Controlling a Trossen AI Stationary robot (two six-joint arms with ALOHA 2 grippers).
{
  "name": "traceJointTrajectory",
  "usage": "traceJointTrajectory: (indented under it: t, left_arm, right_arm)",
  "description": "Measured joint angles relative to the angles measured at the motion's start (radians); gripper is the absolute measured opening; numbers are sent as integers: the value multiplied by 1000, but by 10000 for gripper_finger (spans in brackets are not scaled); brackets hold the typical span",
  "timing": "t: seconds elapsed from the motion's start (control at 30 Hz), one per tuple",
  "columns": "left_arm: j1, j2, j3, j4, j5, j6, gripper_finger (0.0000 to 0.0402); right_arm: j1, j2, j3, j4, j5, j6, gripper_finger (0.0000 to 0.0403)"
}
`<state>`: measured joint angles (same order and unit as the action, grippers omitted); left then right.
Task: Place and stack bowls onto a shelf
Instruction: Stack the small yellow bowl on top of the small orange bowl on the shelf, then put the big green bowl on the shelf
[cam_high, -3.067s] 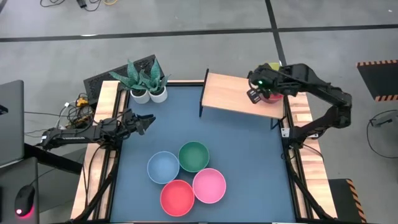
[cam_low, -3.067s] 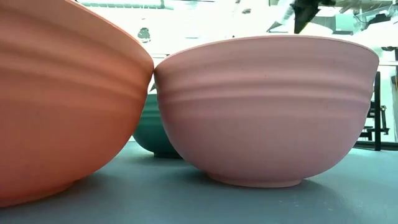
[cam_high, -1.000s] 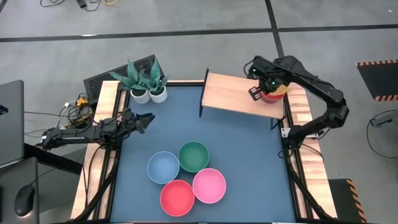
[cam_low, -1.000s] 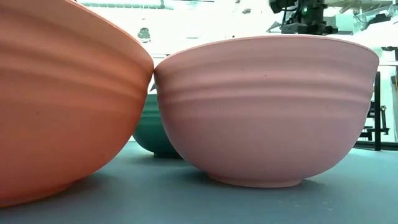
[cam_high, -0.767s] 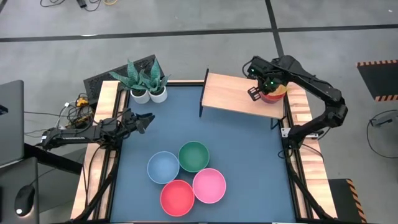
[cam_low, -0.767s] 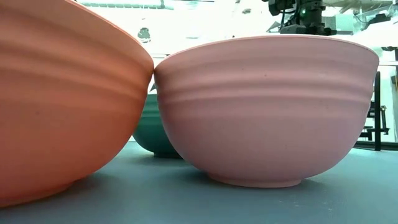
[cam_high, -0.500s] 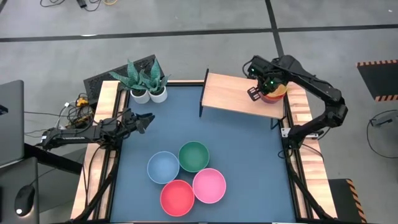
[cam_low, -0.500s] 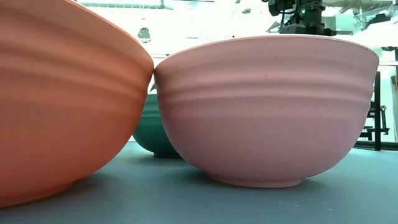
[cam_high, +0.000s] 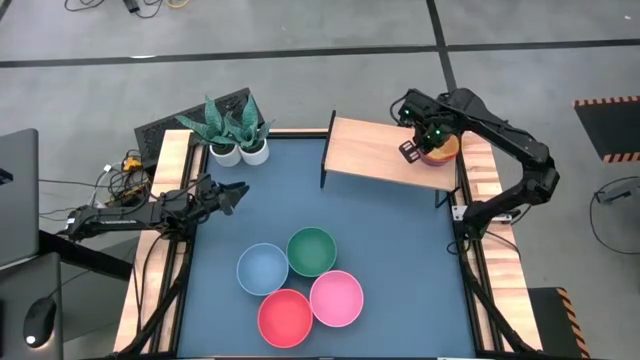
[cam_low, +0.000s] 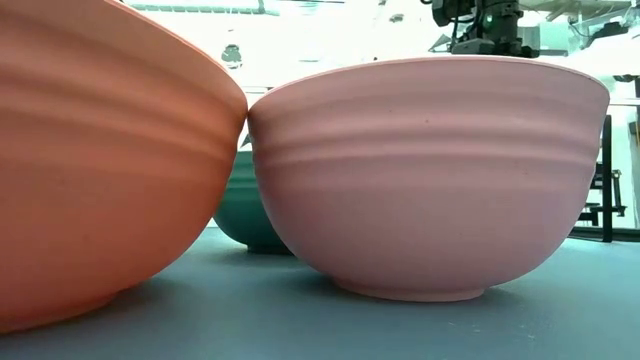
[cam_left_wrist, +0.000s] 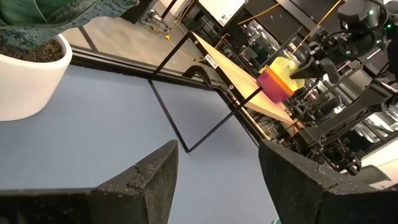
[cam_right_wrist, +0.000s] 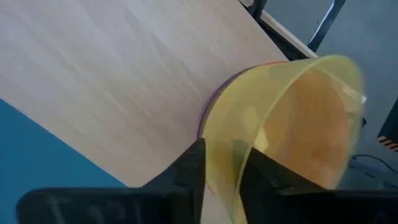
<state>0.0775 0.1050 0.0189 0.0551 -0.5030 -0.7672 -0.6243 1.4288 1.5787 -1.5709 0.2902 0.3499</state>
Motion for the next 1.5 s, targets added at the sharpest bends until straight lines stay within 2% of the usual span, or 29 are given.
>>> traceJointTrajectory:
  t: [0.2, 0.43, 0.5, 0.67, 0.8, 0.93, 1.07, 1.27, 1.5]
  left_arm:
    - [0, 0, 0, 0, 0, 0, 209]
    - [0, 0, 0, 0, 0, 0, 209]
    - [0, 0, 0, 0, -1, 0, 209]
    - [0, 0, 0, 0, -2, 1, 209]
    - [0, 0, 0, 0, -6, 1, 209]
    - [0, 0, 0, 0, -6, -1, 209]
    - [0, 0, 0, 0, -6, -22, 209]
    - [0, 0, 0, 0, -5, -51, 209]
    - [0, 0, 0, 0, -1, -66, 209]
  right_arm:
    - [-29, 0, 0, 0, 31, 12, 144]
    - [-42, -26, 0, 1, 24, 23, 130]
    - [-21, -40, 0, 1, -42, 26, 125]
    - [102, -52, 0, 91, -330, 5, 124]
    - [271, -24, 0, 183, -385, -40, 124]
    - [422, 35, 0, 282, -371, -108, 124]
    - [515, 129, 0, 421, -325, -139, 124]
    - [554, 315, 0, 613, -314, -149, 124]
    - [571, 506, 0, 710, -334, -153, 124]
